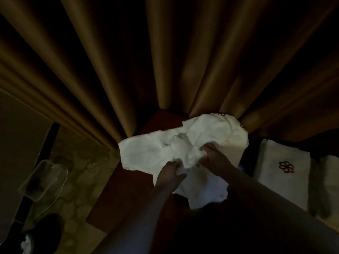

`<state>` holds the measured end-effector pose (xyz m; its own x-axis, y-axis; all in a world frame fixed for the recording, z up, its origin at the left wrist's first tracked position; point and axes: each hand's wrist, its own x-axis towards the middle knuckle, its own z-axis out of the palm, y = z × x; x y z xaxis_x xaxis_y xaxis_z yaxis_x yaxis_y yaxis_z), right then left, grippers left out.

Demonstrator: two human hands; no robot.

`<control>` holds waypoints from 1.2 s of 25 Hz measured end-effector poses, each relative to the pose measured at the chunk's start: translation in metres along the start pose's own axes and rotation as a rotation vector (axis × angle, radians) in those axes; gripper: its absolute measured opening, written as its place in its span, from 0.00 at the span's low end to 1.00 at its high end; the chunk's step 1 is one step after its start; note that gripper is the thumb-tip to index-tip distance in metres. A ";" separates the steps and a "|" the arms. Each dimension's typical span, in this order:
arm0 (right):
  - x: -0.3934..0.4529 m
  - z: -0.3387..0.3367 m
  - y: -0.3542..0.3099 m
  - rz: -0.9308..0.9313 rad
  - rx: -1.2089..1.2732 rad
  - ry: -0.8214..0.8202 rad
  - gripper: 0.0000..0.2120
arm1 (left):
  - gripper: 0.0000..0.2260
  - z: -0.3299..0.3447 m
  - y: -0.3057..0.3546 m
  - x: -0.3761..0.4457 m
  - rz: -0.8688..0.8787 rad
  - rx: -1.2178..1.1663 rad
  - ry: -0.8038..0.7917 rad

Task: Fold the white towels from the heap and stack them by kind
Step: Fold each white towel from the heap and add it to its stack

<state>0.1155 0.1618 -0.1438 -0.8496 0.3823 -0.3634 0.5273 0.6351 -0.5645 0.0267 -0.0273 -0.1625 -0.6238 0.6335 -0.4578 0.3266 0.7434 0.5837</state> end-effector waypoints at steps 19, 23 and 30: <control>-0.009 -0.064 -0.059 0.008 0.388 0.283 0.03 | 0.09 -0.060 0.063 -0.009 0.120 -0.609 0.386; -0.037 -0.102 -0.091 -0.021 0.610 0.360 0.06 | 0.07 -0.101 0.090 -0.015 0.230 -0.715 0.450; -0.059 -0.138 -0.116 0.085 0.990 0.249 0.05 | 0.03 -0.130 0.108 -0.044 0.418 -0.398 0.642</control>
<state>0.1021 0.1583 0.0460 -0.7283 0.6005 -0.3301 0.2659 -0.1964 -0.9438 -0.0031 -0.0028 0.0083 -0.8276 0.5054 0.2442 0.4204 0.2699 0.8663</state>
